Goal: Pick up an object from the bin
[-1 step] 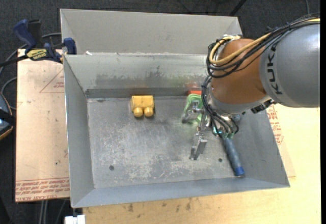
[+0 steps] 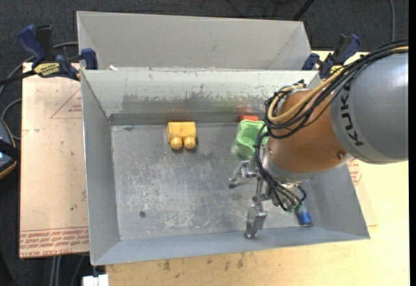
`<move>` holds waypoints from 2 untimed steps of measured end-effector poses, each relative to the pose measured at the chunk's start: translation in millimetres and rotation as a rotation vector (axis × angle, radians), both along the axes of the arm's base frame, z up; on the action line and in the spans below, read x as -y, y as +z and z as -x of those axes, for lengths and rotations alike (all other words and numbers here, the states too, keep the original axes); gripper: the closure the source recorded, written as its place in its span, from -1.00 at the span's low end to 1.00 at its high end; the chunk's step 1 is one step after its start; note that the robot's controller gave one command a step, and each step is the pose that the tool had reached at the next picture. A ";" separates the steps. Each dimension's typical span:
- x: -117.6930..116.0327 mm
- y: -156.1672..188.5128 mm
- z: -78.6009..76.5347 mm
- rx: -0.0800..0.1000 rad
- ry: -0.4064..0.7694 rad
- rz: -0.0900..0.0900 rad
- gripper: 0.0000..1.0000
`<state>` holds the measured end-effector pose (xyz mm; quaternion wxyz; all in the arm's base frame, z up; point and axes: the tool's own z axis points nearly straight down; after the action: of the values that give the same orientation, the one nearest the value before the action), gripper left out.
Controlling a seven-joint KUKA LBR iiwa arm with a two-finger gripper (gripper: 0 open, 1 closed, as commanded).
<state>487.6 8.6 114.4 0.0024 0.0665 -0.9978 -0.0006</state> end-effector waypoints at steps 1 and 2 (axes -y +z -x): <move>-86.4 10.9 -37.3 0.011 0.078 -0.005 -1.00; 8.1 -23.1 -7.3 0.005 0.175 0.002 -1.00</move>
Offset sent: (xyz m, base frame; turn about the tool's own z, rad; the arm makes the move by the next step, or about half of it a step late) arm 0.0356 0.0798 0.0103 -0.0679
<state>494.9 0.6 91.3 -0.0001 0.1533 -0.9882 0.0010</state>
